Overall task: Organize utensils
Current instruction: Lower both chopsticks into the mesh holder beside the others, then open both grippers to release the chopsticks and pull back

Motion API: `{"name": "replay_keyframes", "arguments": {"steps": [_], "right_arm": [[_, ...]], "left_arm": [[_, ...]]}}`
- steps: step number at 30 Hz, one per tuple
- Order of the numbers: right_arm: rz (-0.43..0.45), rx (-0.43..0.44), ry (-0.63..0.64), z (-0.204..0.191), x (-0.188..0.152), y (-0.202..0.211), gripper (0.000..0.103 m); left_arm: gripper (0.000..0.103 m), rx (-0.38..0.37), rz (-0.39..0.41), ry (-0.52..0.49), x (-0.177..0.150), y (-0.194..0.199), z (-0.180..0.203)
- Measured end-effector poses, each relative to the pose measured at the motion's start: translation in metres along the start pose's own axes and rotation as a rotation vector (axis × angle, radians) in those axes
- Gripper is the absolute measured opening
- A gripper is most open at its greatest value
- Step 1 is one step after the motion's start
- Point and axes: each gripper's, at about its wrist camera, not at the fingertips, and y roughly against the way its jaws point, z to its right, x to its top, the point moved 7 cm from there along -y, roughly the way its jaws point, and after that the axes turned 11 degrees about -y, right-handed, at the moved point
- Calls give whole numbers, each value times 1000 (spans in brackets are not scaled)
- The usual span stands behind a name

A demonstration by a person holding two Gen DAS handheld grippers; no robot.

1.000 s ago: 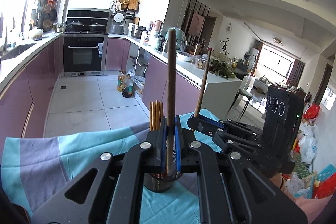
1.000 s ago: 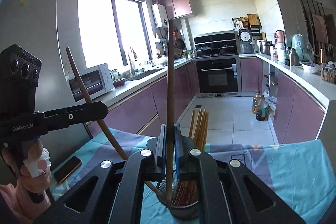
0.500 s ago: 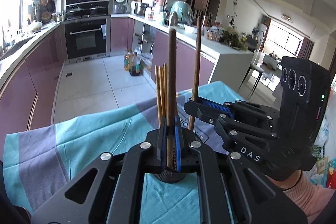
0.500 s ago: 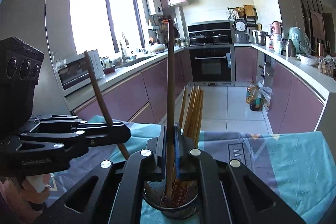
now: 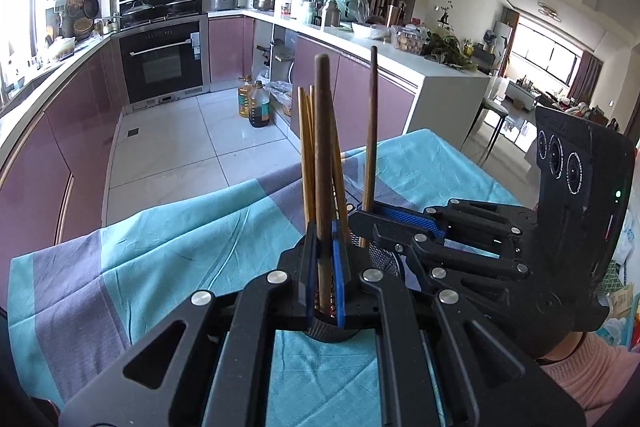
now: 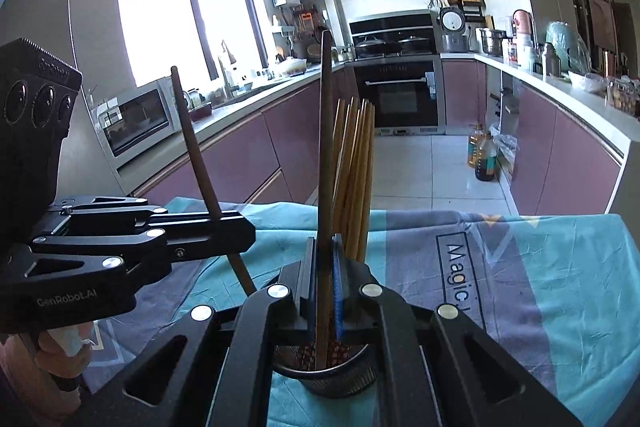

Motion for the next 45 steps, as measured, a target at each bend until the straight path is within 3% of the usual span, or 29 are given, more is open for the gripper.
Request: {"name": "replay_keyframes", "arguments": {"steps": [16,32,36,39,42,44,45], "right_arm": [[-17,0,-26,4,2,-9,6],[-11,-12,-49,13,0,-9,11],[-11,-10,-43,12,-2,-7,12],[-4,-9,-39,11,-3,-5,20],[19,-19,-26,9,-6,2,37],[41,-27,-16,7,-6,7,61],[50,-29,-9,6,-7,9,62]], "left_arm": [[8,4,-10,27,8,-24,-13],[9,21,-30,51,-8,-40,-24],[23,41,-12,61,-12,-36,-27],[34,76,9,72,-18,-29,-31],[46,129,40,83,-24,-17,-37],[61,177,66,94,-28,-7,-43],[67,205,81,100,-31,-1,-46]]}}
